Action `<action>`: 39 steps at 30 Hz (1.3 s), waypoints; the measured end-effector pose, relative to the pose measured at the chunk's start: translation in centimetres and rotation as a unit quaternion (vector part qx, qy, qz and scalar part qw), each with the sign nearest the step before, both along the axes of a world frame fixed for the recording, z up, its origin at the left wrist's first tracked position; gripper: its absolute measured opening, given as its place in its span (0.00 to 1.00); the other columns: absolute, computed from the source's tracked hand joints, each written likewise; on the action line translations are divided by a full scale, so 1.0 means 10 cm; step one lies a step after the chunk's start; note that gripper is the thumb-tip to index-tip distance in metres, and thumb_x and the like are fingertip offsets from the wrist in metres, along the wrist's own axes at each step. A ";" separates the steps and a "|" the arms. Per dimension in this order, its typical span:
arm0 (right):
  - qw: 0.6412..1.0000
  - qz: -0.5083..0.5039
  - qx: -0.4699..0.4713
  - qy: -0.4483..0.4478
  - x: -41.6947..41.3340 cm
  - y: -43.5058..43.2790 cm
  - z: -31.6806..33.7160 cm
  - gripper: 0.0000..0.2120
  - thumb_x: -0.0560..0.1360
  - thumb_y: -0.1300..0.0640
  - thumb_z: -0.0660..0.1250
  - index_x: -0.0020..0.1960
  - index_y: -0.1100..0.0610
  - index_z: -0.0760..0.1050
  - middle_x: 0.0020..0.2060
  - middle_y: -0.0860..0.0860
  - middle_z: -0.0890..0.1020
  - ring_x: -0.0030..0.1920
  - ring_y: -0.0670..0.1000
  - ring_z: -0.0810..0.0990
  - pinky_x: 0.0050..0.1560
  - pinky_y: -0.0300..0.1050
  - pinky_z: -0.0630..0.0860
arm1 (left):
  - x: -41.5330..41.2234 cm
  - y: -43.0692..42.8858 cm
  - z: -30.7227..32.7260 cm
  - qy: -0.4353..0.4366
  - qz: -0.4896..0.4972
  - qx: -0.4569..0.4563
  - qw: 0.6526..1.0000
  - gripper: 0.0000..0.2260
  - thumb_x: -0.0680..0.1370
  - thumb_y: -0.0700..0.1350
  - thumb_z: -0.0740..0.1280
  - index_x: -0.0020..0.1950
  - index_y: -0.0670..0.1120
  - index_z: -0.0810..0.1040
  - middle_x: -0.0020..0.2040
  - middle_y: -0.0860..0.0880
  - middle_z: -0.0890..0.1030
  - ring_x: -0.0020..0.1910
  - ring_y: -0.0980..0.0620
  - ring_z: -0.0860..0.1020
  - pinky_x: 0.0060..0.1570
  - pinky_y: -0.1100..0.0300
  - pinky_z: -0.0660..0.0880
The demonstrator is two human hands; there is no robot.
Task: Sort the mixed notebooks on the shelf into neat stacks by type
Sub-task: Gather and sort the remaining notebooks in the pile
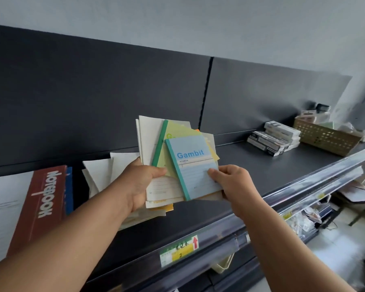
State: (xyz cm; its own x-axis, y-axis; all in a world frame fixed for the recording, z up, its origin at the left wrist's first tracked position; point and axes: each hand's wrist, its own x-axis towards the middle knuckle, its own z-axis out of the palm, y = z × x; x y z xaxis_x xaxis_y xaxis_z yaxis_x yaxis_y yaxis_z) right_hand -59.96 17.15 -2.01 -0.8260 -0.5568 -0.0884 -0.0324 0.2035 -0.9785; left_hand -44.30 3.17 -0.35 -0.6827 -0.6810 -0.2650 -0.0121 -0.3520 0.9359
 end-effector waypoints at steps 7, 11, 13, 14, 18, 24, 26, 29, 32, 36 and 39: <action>0.999 0.042 -0.007 -0.006 -0.52 -0.24 -0.22 0.06 0.77 0.57 0.70 0.51 0.57 0.77 0.48 0.56 0.83 0.47 0.55 0.84 0.39 0.54 0.84 | -0.33 -0.01 -0.13 -0.011 0.062 -0.053 0.997 0.13 0.76 0.33 0.68 0.58 0.45 0.77 0.51 0.42 0.84 0.48 0.42 0.82 0.45 0.48 0.80; 0.993 0.112 0.005 0.022 -0.80 -0.31 -0.23 0.04 0.77 0.57 0.69 0.50 0.57 0.78 0.47 0.55 0.84 0.45 0.53 0.84 0.39 0.51 0.84 | -0.48 0.09 -0.18 -0.015 0.126 -0.063 0.990 0.12 0.76 0.35 0.68 0.58 0.45 0.78 0.50 0.43 0.84 0.49 0.43 0.82 0.45 0.50 0.80; 0.989 0.139 0.014 0.057 -0.96 -0.34 -0.23 0.04 0.77 0.56 0.69 0.49 0.57 0.78 0.45 0.54 0.83 0.44 0.52 0.84 0.38 0.49 0.84 | -0.55 0.18 -0.20 -0.011 0.165 -0.058 0.985 0.10 0.77 0.36 0.68 0.56 0.47 0.77 0.48 0.44 0.83 0.46 0.44 0.82 0.35 0.54 0.78; 0.986 0.148 0.019 0.077 -1.04 -0.35 -0.24 0.04 0.77 0.56 0.69 0.48 0.56 0.78 0.45 0.53 0.83 0.43 0.52 0.83 0.36 0.46 0.83 | -0.57 0.21 -0.21 -0.007 0.185 -0.054 0.981 0.10 0.77 0.36 0.68 0.54 0.48 0.78 0.47 0.44 0.83 0.44 0.44 0.82 0.33 0.55 0.77; 0.982 0.160 0.029 0.101 -1.31 -0.37 -0.31 0.04 0.77 0.56 0.69 0.47 0.57 0.77 0.43 0.52 0.82 0.36 0.49 0.80 0.28 0.37 0.75 | -0.56 0.32 -0.23 -0.001 0.255 -0.042 0.966 0.10 0.77 0.35 0.67 0.50 0.51 0.78 0.46 0.46 0.83 0.42 0.45 0.81 0.29 0.54 0.78; 0.978 0.142 0.084 0.127 -1.55 -0.40 -0.44 0.07 0.77 0.54 0.68 0.48 0.59 0.76 0.39 0.51 0.81 0.37 0.52 0.81 0.33 0.47 0.78 | -0.40 0.47 -0.20 -0.012 0.312 -0.036 0.949 0.11 0.77 0.35 0.67 0.53 0.49 0.79 0.49 0.43 0.83 0.44 0.41 0.82 0.37 0.43 0.79; 0.960 0.141 0.145 0.196 -1.57 -0.40 -0.46 0.08 0.76 0.52 0.68 0.47 0.58 0.75 0.37 0.48 0.79 0.35 0.48 0.77 0.30 0.42 0.69 | -0.36 0.51 -0.21 -0.023 0.311 -0.036 0.949 0.12 0.77 0.36 0.68 0.57 0.49 0.79 0.51 0.41 0.83 0.47 0.37 0.82 0.37 0.37 0.79; 0.941 0.155 0.205 0.218 -1.57 -0.38 -0.46 0.11 0.75 0.50 0.68 0.46 0.59 0.75 0.35 0.50 0.78 0.34 0.49 0.75 0.30 0.42 0.65 | -0.32 0.54 -0.19 -0.024 0.302 -0.036 0.952 0.12 0.77 0.37 0.67 0.58 0.49 0.79 0.52 0.41 0.83 0.48 0.35 0.81 0.38 0.31 0.77; 0.919 0.174 0.257 0.244 -1.53 -0.37 -0.49 0.14 0.74 0.47 0.69 0.44 0.59 0.75 0.39 0.52 0.78 0.41 0.55 0.77 0.34 0.44 0.68 | -0.34 0.55 -0.14 -0.017 0.290 -0.032 0.956 0.13 0.77 0.37 0.67 0.59 0.49 0.78 0.52 0.41 0.83 0.49 0.36 0.82 0.40 0.33 0.78; 0.963 0.184 0.068 0.185 -1.33 -0.40 -0.22 0.09 0.76 0.45 0.66 0.48 0.50 0.71 0.46 0.47 0.74 0.50 0.52 0.73 0.37 0.42 0.69 | -0.44 0.54 -0.14 -0.019 0.270 -0.027 0.962 0.13 0.77 0.36 0.67 0.59 0.48 0.78 0.52 0.42 0.84 0.47 0.39 0.82 0.30 0.48 0.79; 0.963 0.270 -0.004 -0.017 -1.13 -0.46 0.04 0.39 0.73 0.38 0.69 0.77 0.52 0.58 0.66 0.48 0.72 0.62 0.50 0.75 0.61 0.50 0.74 | -0.55 0.55 -0.18 -0.023 0.252 -0.025 0.967 0.13 0.77 0.35 0.67 0.59 0.48 0.78 0.51 0.44 0.84 0.49 0.41 0.82 0.37 0.48 0.80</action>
State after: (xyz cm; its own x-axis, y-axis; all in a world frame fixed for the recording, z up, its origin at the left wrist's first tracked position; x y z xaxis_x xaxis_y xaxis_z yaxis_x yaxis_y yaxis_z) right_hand -71.26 12.54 -1.66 -0.4125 -0.9049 -0.1047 -0.0987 0.1586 -0.9824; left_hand -49.78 8.64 -2.18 -0.2492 -0.9370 -0.2447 0.1079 -0.2779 0.9545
